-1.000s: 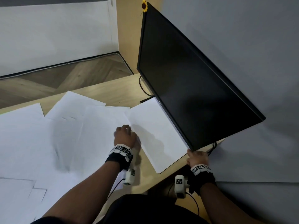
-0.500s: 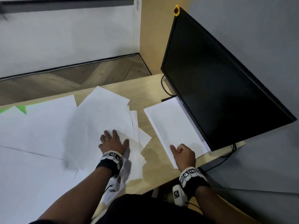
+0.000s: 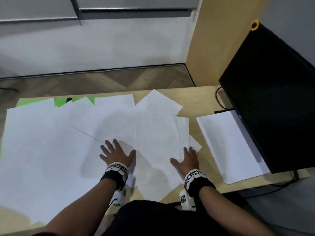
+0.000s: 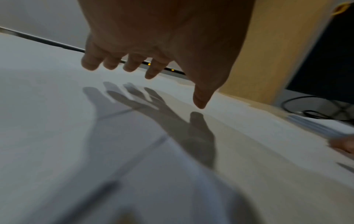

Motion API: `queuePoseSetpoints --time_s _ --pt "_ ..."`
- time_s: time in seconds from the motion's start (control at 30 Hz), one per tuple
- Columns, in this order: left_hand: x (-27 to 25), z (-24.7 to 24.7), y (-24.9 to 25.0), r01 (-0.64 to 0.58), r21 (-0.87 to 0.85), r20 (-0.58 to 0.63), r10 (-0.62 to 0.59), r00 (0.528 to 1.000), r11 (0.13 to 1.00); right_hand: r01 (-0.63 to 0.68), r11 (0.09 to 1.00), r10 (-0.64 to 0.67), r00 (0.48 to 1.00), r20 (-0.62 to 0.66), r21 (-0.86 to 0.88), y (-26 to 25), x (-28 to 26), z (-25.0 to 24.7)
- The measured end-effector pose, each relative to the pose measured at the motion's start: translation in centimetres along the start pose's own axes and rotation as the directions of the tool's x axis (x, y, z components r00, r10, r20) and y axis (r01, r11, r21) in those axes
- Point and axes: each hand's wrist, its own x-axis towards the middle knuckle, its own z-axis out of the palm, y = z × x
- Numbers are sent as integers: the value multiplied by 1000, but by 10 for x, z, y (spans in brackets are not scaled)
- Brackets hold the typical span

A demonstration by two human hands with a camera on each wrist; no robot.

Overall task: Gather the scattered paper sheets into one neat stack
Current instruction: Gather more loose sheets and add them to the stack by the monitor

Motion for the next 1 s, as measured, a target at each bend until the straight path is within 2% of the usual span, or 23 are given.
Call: queuePoseSetpoints --time_s 0.07,0.13,0.27,0.43,0.57,0.67,0.77,0.87,0.93,1.0 --pt "4 -3 -27 72 -32 36 -71 997 997 5 997 -3 1000 16 -71 -12 -4 12" --pt "3 -2 -47 81 -25 62 -79 995 996 28 994 -24 999 36 -106 -20 -10 20" --pt "-6 1 -63 -27 7 50 27 998 1000 78 993 -72 995 68 -89 -32 -17 30" --pt "-3 -6 -70 -124 -38 -1 124 992 992 123 992 -122 989 89 -9 -46 -29 45" --pt "6 -17 -79 -184 -45 -43 182 982 982 114 990 -118 991 56 80 -59 -41 55" --pt "14 -23 -81 -292 -140 -60 287 956 946 50 967 -37 998 -54 249 -71 -48 62" --pt "15 -25 -81 -408 -104 30 413 910 907 -25 950 72 987 -143 311 -82 -50 66" --pt "19 -26 -81 -413 -185 221 447 867 892 -88 931 157 972 -174 353 -96 -53 73" --pt "20 -28 -78 -437 -239 293 493 819 867 -120 883 219 960 -173 455 -104 -54 75" --pt "19 -31 -74 -441 -288 316 519 794 850 -163 814 302 939 -165 558 -109 -57 76"
